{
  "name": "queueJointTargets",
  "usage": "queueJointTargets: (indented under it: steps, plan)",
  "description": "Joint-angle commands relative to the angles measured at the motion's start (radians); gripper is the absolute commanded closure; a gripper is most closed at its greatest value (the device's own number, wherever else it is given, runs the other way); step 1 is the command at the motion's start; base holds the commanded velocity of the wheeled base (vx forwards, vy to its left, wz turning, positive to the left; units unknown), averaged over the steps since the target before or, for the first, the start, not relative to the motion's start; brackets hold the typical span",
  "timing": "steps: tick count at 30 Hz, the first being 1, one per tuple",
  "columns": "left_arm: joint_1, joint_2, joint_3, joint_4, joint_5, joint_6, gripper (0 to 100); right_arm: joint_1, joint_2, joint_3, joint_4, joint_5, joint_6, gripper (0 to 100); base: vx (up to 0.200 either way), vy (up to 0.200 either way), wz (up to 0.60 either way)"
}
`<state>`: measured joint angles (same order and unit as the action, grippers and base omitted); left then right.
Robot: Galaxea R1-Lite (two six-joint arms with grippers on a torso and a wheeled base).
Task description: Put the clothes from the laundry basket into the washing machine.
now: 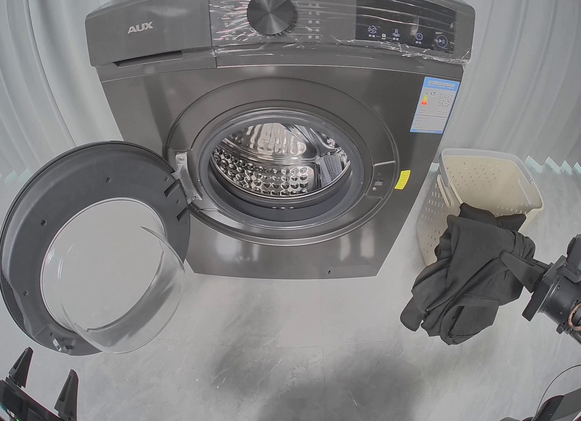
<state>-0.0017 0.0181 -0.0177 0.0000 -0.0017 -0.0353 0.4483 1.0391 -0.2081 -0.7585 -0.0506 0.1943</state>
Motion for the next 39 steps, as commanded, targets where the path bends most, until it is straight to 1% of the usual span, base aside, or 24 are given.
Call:
queueJointTargets:
  steps: [1, 3, 5, 6, 9, 15, 22, 26, 27, 28, 29, 31, 33, 36, 39]
  plan:
    - [0.0, -0.017, 0.016, 0.0, 0.0, 0.005, 0, 0.009, 0.047, -0.047, 0.002, 0.0, -0.004, 100, 0.0, 0.0, 0.0]
    - [0.0, -0.017, 0.016, 0.0, 0.0, 0.005, 0, 0.015, 0.064, -0.066, 0.007, 0.002, -0.012, 100, 0.0, 0.0, 0.0]
    - [0.0, -0.017, 0.016, 0.0, 0.0, 0.005, 0, 0.038, 0.078, -0.074, 0.004, 0.002, -0.029, 100, 0.0, 0.0, 0.0]
    - [0.0, -0.017, 0.016, 0.0, 0.0, 0.005, 0, 0.061, 0.087, -0.08, -0.001, 0.002, -0.027, 100, 0.0, 0.0, 0.0]
    - [0.0, -0.017, 0.016, 0.0, 0.0, 0.005, 0, 0.098, 0.108, -0.096, -0.001, 0.002, -0.021, 100, 0.0, 0.0, 0.0]
    - [0.0, -0.017, 0.016, 0.0, 0.0, 0.006, 0, 0.107, 0.153, -0.125, -0.001, 0.003, -0.029, 100, 0.0, 0.0, 0.0]
    - [0.0, -0.017, 0.016, 0.0, 0.0, 0.005, 0, 0.159, 0.177, -0.148, -0.002, 0.002, -0.021, 100, 0.0, 0.0, 0.0]
    - [0.002, -0.017, 0.018, 0.0, -0.004, 0.014, 0, 0.178, 0.22, -0.182, -0.004, -0.002, -0.019, 100, 0.0, 0.0, 0.0]
    - [0.002, -0.017, 0.018, 0.0, -0.003, 0.02, 0, 0.188, 0.242, -0.203, -0.007, -0.006, -0.018, 100, 0.0, 0.0, 0.0]
    - [0.002, -0.018, 0.018, 0.0, -0.003, 0.029, 0, 0.205, 0.254, -0.214, -0.01, -0.026, -0.013, 100, 0.0, 0.0, 0.0]
    - [0.003, -0.018, 0.018, 0.0, -0.003, 0.032, 0, 0.222, 0.263, -0.223, -0.012, -0.048, -0.004, 100, 0.0, 0.0, 0.0]
    - [0.003, -0.018, 0.018, 0.0, -0.004, 0.032, 0, 0.271, 0.295, -0.254, -0.012, -0.098, 0.027, 100, 0.0, 0.0, 0.0]
    - [0.003, -0.018, 0.018, 0.0, -0.004, 0.032, 0, 0.303, 0.334, -0.28, -0.013, -0.126, 0.065, 100, 0.0, 0.0, 0.0]
    - [0.003, -0.018, 0.018, 0.0, -0.004, 0.034, 0, 0.314, 0.371, -0.307, -0.022, -0.13, 0.099, 100, 0.0, 0.0, 0.0]
    - [0.003, -0.018, 0.018, -0.002, -0.008, 0.037, 0, 0.314, 0.417, -0.327, -0.065, -0.13, 0.103, 100, 0.0, 0.0, 0.0]
